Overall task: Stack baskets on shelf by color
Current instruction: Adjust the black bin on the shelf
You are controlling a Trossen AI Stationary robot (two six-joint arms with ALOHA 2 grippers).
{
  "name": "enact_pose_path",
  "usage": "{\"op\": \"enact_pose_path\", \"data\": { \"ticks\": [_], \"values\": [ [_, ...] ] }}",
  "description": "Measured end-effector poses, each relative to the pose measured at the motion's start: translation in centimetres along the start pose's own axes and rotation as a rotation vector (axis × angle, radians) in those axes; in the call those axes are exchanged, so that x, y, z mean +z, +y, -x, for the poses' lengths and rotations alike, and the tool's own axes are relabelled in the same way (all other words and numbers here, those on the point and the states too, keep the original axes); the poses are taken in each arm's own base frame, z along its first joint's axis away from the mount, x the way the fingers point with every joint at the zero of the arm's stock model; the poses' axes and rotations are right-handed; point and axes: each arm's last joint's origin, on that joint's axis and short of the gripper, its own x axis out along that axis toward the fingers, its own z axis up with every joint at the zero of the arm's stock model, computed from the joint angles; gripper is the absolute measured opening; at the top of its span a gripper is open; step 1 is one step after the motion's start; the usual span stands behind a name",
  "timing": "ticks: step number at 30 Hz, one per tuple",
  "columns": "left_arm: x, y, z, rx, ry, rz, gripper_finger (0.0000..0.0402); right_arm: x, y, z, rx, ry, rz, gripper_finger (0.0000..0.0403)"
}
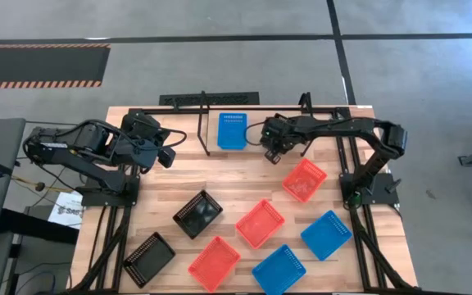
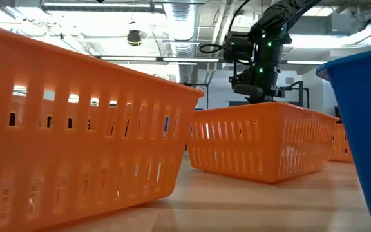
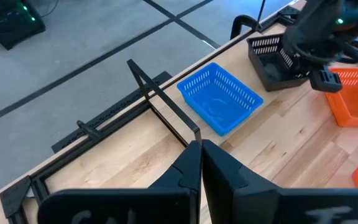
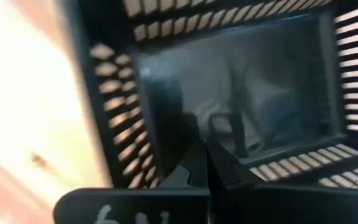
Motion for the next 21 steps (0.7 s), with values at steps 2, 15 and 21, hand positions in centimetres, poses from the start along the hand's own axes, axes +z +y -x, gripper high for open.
{"op": "enact_pose_path", "data": {
  "ticks": [2,15,21],
  "values": [
    [0.0,0.0,0.0,0.0,0.0,0.0,0.0,0.4,-0.7,-0.2,-0.003,-0.016,-0.011,0.0],
    [0.0,0.0,0.0,0.0,0.0,0.001,0.0,2.3,-5.0,-0.9,-0.033,-0.093,-0.096,0.0],
    [0.0,0.0,0.0,0.0,0.0,0.002,0.0,3.5,-6.0,-0.9,-0.027,-0.196,-0.137,0.0]
  ]
}}
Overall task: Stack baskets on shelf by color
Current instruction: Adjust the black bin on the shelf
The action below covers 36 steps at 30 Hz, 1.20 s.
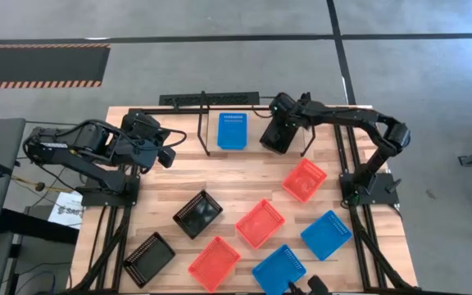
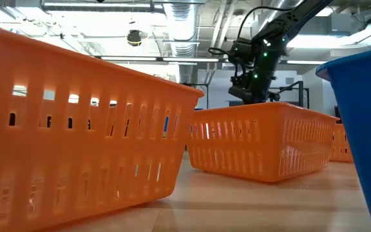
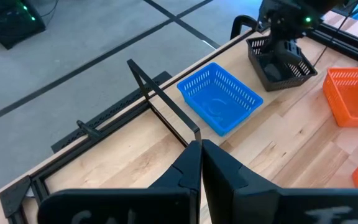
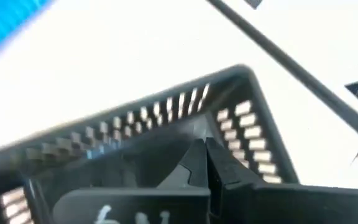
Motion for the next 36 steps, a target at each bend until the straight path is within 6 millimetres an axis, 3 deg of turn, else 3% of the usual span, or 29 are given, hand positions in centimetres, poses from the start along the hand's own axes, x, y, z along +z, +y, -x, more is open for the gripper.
{"op": "enact_pose_path", "data": {
  "ticks": [8,18,32,36],
  "values": [
    [-0.1,0.0,0.0,-0.016,0.018,0.003,0.0,1.3,0.2,0.1,0.077,-0.12,-0.03,0.0],
    [-0.1,-0.1,0.0,-0.016,0.018,-0.003,0.0,1.5,1.7,0.4,0.116,-0.175,-0.009,0.0],
    [0.0,0.0,0.0,-0.015,0.017,-0.002,0.0,-0.2,1.5,0.3,0.08,-0.007,0.0,0.0],
    [0.0,0.0,0.0,-0.014,0.016,-0.002,0.0,0.1,1.3,0.3,0.081,-0.027,-0.015,0.0]
  ]
}}
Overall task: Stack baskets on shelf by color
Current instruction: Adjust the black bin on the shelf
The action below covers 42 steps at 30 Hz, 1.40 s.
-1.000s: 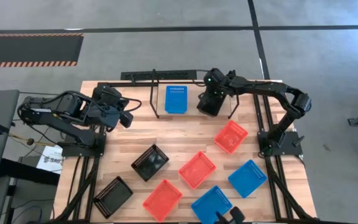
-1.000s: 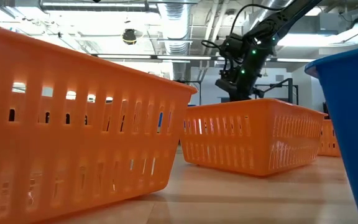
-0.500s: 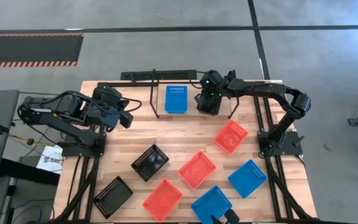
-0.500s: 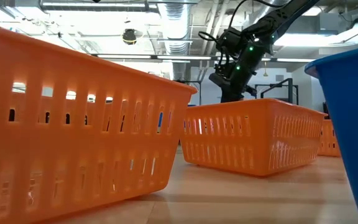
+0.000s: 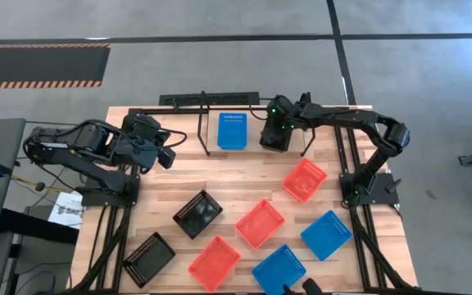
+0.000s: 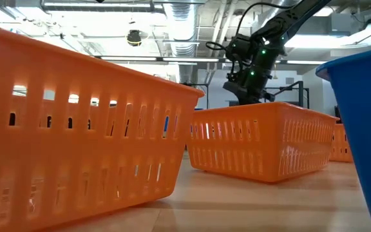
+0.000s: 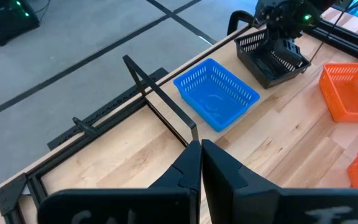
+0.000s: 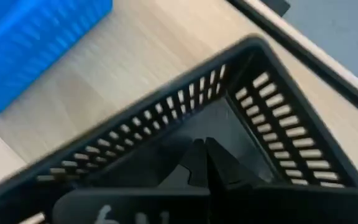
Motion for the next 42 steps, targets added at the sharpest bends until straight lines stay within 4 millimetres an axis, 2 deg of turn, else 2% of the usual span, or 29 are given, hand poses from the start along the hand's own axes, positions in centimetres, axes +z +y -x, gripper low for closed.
{"op": "enact_pose_path", "data": {
  "ticks": [8,17,28,42],
  "values": [
    [0.0,0.0,0.0,-0.002,0.002,0.0,0.0,1.3,-0.3,0.0,0.02,-0.123,-0.031,0.0],
    [0.0,0.0,0.0,-0.002,0.003,0.0,0.0,0.3,-1.1,-0.2,-0.021,-0.005,-0.085,0.0],
    [0.0,0.0,0.0,-0.002,0.003,-0.001,0.0,1.8,-0.7,0.0,0.022,-0.162,-0.143,0.0],
    [0.0,0.0,0.0,-0.002,0.003,-0.013,0.0,1.1,-1.2,-0.2,-0.027,-0.092,-0.198,0.0]
  ]
}}
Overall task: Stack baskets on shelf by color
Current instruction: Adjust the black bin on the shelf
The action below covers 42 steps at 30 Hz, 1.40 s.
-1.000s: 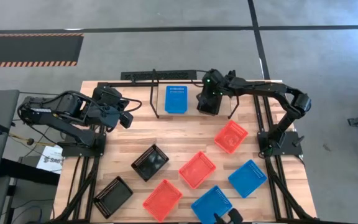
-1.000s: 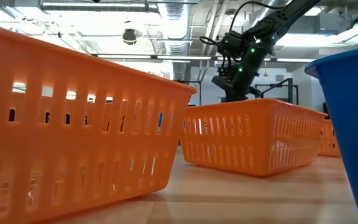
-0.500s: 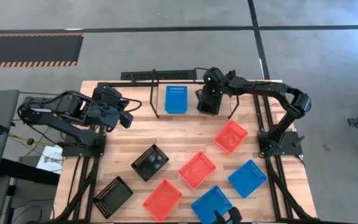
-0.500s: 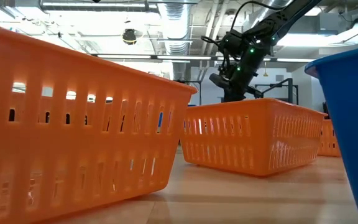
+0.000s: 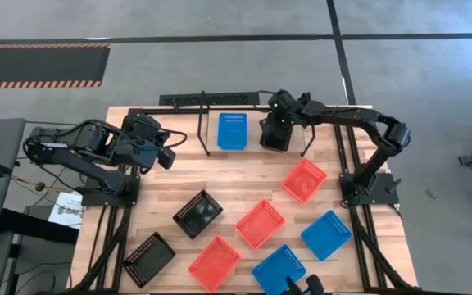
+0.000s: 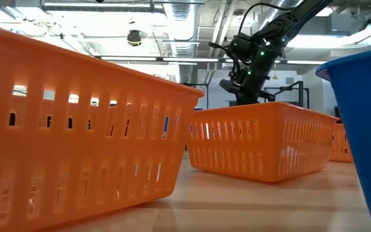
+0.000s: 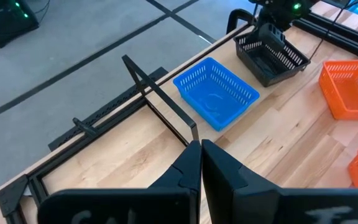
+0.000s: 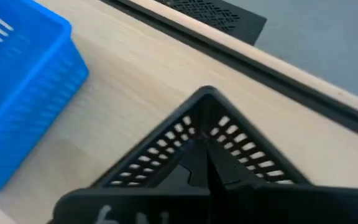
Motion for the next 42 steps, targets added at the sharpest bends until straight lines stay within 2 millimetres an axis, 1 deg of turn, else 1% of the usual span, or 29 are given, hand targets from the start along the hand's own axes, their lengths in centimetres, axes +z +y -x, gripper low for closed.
{"op": "enact_pose_path", "data": {
  "ticks": [2,4,7,8,10,13,17,19,21,23,27,29,33,37,42],
  "values": [
    [0.0,0.0,0.0,0.0,0.0,0.0,0.0,0.0,0.2,-0.7,0.005,-0.011,-0.009,0.0],
    [0.0,0.0,0.0,0.0,0.0,0.001,0.0,-0.3,0.2,-1.6,0.005,0.013,-0.02,0.0],
    [0.0,0.0,0.0,-0.001,0.001,0.002,0.0,-0.9,0.7,-3.7,0.023,0.064,-0.013,0.0],
    [0.0,0.0,0.0,-0.001,0.002,0.002,0.0,-1.2,1.0,-4.4,0.02,0.089,0.001,0.0],
    [0.0,0.0,0.0,-0.006,0.007,0.004,0.0,-1.1,1.8,-5.3,0.048,0.094,0.03,0.0],
    [0.0,0.0,0.0,-0.006,0.007,0.008,0.0,-0.6,3.1,-5.9,0.068,0.089,0.066,0.0],
    [0.0,0.0,0.0,-0.006,0.007,0.012,0.0,0.9,4.3,-5.3,0.096,0.06,0.108,0.0],
    [0.0,0.0,0.0,-0.006,0.007,0.013,0.0,2.3,4.8,-4.7,0.108,0.011,0.116,0.0],
    [0.0,0.0,0.0,-0.006,0.007,0.014,0.0,3.6,4.7,-3.9,0.113,-0.022,0.118,0.0],
    [0.0,0.0,0.0,-0.006,0.007,0.022,0.0,4.5,4.4,-3.6,0.105,-0.041,0.117,0.0],
    [0.0,0.0,0.0,-0.006,0.007,0.022,0.0,5.2,3.8,-3.1,0.075,-0.011,0.115,0.0],
    [0.0,0.0,0.0,-0.006,0.007,0.023,0.0,4.9,3.8,-3.0,0.063,0.025,0.124,0.0],
    [0.0,0.0,0.0,-0.006,0.007,0.022,0.0,3.6,4.3,-2.7,0.039,0.128,0.164,0.0],
    [0.0,0.0,0.0,-0.006,0.007,0.022,0.0,1.8,5.7,-2.4,0.041,0.195,0.216,0.0],
    [0.0,0.0,0.0,-0.006,0.007,0.022,0.0,0.5,7.2,-1.9,0.049,0.228,0.235,0.0]
  ]
}}
